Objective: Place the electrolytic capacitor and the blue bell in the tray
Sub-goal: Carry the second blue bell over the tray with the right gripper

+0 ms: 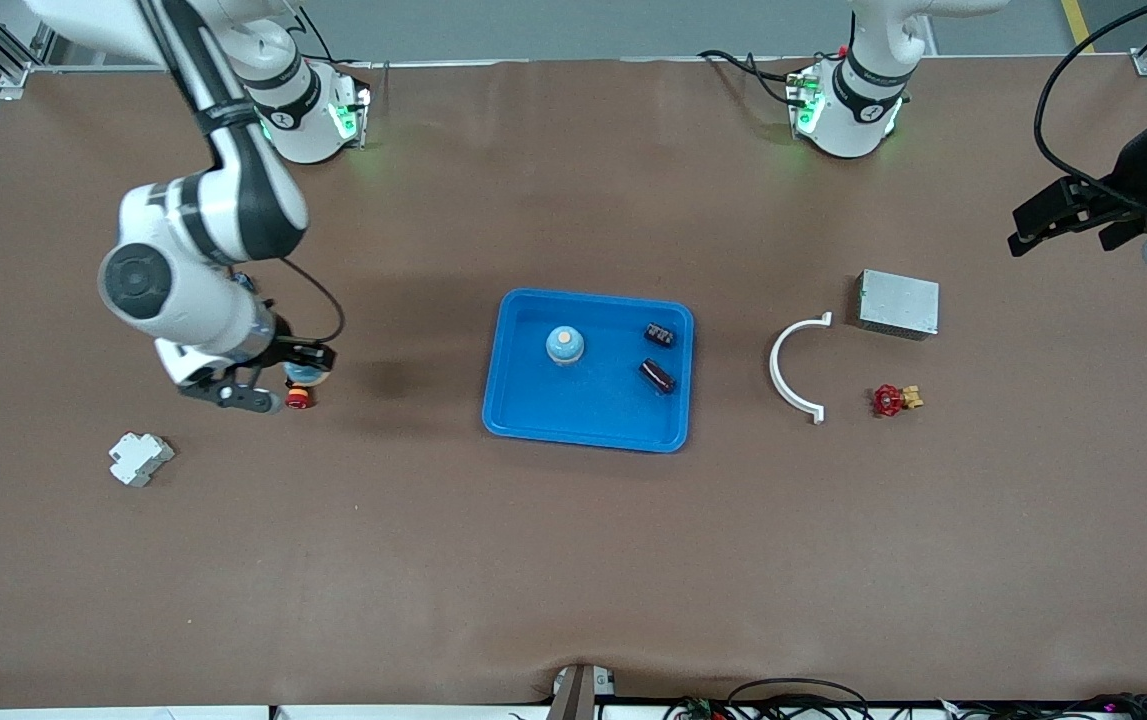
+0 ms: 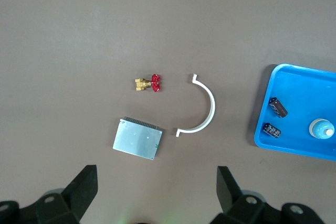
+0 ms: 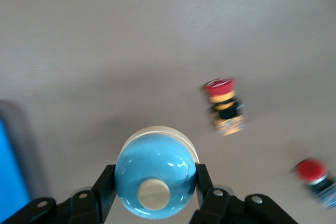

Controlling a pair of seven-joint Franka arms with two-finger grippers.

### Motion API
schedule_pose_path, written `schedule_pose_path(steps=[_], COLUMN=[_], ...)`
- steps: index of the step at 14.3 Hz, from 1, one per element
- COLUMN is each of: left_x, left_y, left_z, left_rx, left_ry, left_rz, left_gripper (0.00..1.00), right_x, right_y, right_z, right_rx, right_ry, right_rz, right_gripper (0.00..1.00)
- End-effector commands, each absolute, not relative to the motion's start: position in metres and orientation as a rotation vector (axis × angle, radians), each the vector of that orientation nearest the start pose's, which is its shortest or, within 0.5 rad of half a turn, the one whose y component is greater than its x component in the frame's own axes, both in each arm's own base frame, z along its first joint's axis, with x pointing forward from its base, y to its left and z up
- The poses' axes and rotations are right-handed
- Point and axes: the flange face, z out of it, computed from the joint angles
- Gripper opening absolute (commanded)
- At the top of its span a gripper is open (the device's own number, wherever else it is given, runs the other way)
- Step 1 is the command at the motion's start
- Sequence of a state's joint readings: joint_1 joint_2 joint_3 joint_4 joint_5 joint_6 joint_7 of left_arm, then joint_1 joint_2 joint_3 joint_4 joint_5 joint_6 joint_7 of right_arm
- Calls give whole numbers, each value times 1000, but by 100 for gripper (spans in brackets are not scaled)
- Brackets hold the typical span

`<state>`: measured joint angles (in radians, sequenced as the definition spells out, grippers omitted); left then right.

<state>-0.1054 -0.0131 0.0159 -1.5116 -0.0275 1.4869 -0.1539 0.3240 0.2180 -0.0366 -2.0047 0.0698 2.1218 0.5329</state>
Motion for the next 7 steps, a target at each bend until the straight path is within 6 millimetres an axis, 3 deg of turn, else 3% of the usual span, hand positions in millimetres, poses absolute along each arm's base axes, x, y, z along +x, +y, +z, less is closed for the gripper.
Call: schedule_pose_path(steps=[1, 4, 7], left_x=[532, 529, 529], left_y=[-57, -72, -75], left_z=[652, 652, 653], left_rx=[-3179, -3174, -3173], left_ry=[-54, -30, -23], left_rz=[22, 22, 19], left_gripper=[100, 100, 100], right_x=[548, 527, 516], right_y=[232, 302, 363], right_z=[357, 367, 359], right_rx=[-3058, -3002, -2955], right_ry=[632, 769, 881], right_rz=[119, 55, 18], right_gripper=[0, 0, 0])
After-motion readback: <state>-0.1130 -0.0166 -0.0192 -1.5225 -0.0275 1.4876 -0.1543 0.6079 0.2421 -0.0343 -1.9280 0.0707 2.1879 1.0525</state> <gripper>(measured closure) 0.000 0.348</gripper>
